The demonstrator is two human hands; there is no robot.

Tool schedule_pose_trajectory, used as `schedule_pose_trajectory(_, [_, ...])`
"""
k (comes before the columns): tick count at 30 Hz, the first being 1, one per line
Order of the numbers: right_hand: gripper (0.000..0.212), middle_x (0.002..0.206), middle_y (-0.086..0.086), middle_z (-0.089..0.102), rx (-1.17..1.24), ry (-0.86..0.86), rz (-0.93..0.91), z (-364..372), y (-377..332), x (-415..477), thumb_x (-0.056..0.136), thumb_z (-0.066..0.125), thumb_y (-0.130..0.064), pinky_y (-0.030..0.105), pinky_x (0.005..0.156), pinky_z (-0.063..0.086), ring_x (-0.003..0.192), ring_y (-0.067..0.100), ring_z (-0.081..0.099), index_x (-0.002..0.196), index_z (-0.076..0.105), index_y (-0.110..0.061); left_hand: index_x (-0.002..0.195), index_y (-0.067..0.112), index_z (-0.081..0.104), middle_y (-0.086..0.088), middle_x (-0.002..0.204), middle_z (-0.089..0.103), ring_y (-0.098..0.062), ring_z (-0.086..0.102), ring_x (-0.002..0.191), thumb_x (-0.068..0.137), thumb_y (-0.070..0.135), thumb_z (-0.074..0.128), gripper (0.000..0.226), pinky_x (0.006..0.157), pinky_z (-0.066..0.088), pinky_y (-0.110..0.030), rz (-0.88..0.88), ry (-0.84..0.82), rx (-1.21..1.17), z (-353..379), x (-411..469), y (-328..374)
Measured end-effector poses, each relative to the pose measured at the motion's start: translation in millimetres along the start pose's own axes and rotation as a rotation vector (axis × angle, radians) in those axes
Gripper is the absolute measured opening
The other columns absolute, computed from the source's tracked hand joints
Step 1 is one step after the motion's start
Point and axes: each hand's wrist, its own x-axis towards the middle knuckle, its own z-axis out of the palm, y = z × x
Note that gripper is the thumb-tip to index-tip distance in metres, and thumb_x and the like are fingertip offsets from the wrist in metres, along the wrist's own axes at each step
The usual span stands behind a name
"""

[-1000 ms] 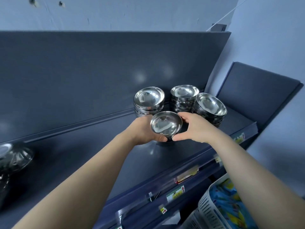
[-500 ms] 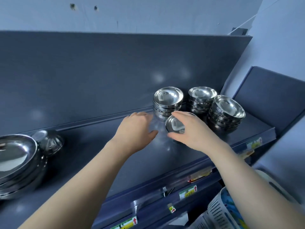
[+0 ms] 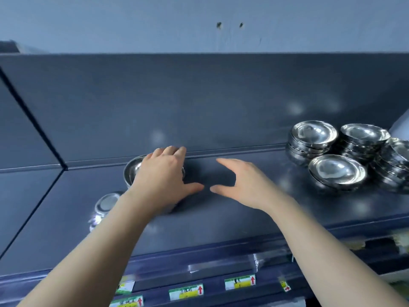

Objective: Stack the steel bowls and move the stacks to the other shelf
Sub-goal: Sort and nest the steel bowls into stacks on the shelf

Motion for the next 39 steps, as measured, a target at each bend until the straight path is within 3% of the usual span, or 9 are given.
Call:
schedule_pose_trajectory(5, [0.085,0.154,-0.011,0.037,0.115,-0.075,0.014,24.0,-36.3,15.0,0.080,0.075,-0.048,0.026,0.108,0.030,0.142,0.009,0.033,0.151,0.033,-0.028,0.146,0.016,0.022,0.000,0.145,0.034,-0.024,0.034,0.131,0.054,0.066,0.077,0.119,0.103,0.034,-0.035,-0.170,-0.144,-0.111,-1.9,-20.0,-57.0])
schedule_pose_trajectory(8, [0.078,0.130,-0.019,0.054,0.188,-0.097,0.014,35.1,-49.3,22.3,0.075,0.082,-0.038,0.022,0.096,0.038,0.122,0.004,0.049,0.142,0.045,-0.029,0.150,0.018,0.007,-0.005,0.147,0.028,-0.025,0.033,0.133,0.047,0.059,0.085,0.135,0.102,0.036,-0.033,-0.231,-0.219,-0.224,3.5,-22.9,-79.0])
schedule_pose_trajectory(10, [0.075,0.115,-0.027,0.054,0.218,-0.121,0.021,43.2,-54.1,27.5,0.069,0.085,-0.038,0.025,0.095,0.045,0.111,0.003,0.054,0.134,0.048,-0.039,0.151,0.021,-0.002,-0.007,0.148,0.029,-0.024,0.038,0.131,0.048,0.052,0.088,0.141,0.096,0.036,-0.028,-0.247,-0.259,-0.305,10.7,-24.2,-87.4])
schedule_pose_trajectory(13, [0.077,0.115,-0.024,0.061,0.268,-0.138,0.028,57.1,-55.1,34.4,0.061,0.087,-0.039,0.035,0.093,0.053,0.106,0.004,0.060,0.128,0.048,-0.044,0.151,0.027,-0.005,-0.003,0.126,0.054,-0.018,0.055,0.104,0.052,0.039,0.089,0.137,0.080,0.043,-0.024,-0.233,-0.261,-0.383,25.8,-27.1,-93.2])
schedule_pose_trajectory(15, [0.082,0.114,-0.023,0.064,0.305,-0.124,0.027,64.8,-53.3,37.2,0.059,0.088,-0.035,0.034,0.093,0.053,0.103,0.003,0.062,0.130,0.047,-0.043,0.151,0.027,-0.003,-0.001,0.111,0.058,-0.015,0.054,0.089,0.055,0.032,0.088,0.133,0.071,0.043,-0.025,-0.216,-0.227,-0.429,33.3,-27.1,-93.7])
schedule_pose_trajectory(18, [0.084,0.112,-0.020,0.066,0.339,-0.084,0.045,69.0,-46.6,37.6,0.058,0.089,-0.033,0.035,0.095,0.052,0.103,0.004,0.063,0.131,0.048,-0.040,0.151,0.025,-0.001,-0.004,0.116,0.057,-0.016,0.050,0.092,0.057,0.029,0.088,0.129,0.074,0.039,-0.023,-0.197,-0.197,-0.475,38.9,-23.7,-89.5])
schedule_pose_trajectory(24, [0.074,0.106,-0.018,0.069,0.358,-0.011,0.119,43.8,-7.6,26.6,0.055,0.091,-0.034,0.036,0.094,0.053,0.099,0.004,0.067,0.120,0.054,-0.037,0.151,0.020,0.003,-0.001,0.125,0.054,-0.021,0.048,0.118,0.058,0.032,0.088,0.127,0.080,0.033,-0.020,-0.095,-0.163,-0.528,42.4,1.1,-52.9])
schedule_pose_trajectory(29, [0.074,0.110,-0.015,0.069,0.337,0.085,0.190,-3.5,41.8,20.2,0.055,0.088,-0.037,0.036,0.096,0.052,0.104,0.005,0.066,0.121,0.054,-0.036,0.149,0.032,0.003,0.000,0.123,0.053,-0.017,0.051,0.101,0.052,0.040,0.090,0.130,0.074,0.040,-0.025,-0.030,-0.186,-0.576,54.1,54.4,2.0])
schedule_pose_trajectory(39, [0.068,0.106,-0.014,0.070,0.337,0.157,0.285,-56.3,144.8,38.3,0.059,0.088,-0.024,0.039,0.098,0.052,0.099,0.008,0.068,0.118,0.055,-0.033,0.145,0.034,0.010,-0.006,0.122,0.053,-0.022,0.055,0.099,0.052,0.027,0.092,0.124,0.071,0.046,-0.030,0.020,-0.260,-0.672,84.1,148.0,97.7])
